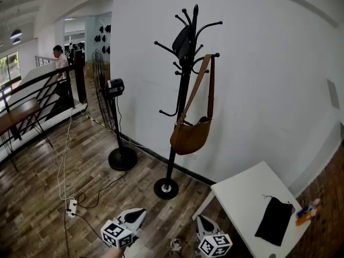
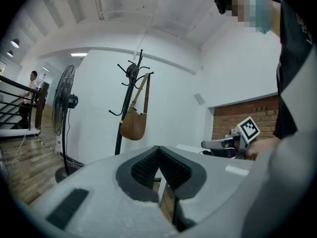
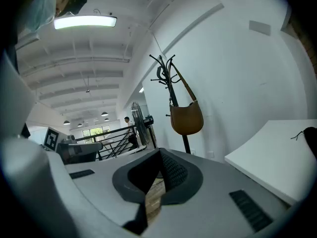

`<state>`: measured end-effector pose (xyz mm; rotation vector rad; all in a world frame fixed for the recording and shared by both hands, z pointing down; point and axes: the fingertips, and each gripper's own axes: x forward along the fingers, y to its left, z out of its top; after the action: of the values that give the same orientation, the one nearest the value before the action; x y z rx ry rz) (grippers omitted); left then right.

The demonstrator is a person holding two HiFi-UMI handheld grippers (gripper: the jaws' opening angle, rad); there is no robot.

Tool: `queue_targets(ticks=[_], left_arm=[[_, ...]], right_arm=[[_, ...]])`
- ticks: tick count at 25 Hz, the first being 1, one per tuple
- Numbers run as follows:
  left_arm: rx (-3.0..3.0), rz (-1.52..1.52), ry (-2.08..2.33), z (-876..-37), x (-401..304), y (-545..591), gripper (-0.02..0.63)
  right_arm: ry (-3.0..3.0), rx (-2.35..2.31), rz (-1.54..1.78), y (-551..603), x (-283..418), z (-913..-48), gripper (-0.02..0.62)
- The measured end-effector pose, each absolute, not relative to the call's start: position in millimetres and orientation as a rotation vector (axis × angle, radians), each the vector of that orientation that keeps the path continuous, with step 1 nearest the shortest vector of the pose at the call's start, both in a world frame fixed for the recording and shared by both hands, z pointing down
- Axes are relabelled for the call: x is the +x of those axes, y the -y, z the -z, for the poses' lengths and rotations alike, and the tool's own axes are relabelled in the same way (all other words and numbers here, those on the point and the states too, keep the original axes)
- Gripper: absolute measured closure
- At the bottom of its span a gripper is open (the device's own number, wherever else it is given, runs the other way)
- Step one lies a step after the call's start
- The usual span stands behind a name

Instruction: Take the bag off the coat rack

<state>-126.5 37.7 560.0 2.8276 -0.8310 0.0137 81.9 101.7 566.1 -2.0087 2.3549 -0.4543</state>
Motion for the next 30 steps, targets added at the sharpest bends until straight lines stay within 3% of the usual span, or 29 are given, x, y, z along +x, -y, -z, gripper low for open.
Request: queue_targets(ticks=[15,16,18,30], left_arm=[[2.893,-0.005,0.840,-559.0,-117.2,-27.4,0.597],[2.893,-0.005,0.837,-559.3,-114.0,-23.6,0.595],[2.893,-0.008,0.831,-559.9,-106.5,-14.5,0.437],[2.881,-0.020,0.873,-544.6,-46.0,60.9,0.407]], right_arm=[[-2.391,-1.959,0.404,-85.6,75.6,-560.6,0.594],[-2.387,-1.968,0.395,-81.8,79.7,-560.0,0.564],[-2.374,-1.991,0.384,-72.5,90.3,-558.6,0.477],[-2.365,-2.027,0.328,8.2,163.1,-535.7,0.422]])
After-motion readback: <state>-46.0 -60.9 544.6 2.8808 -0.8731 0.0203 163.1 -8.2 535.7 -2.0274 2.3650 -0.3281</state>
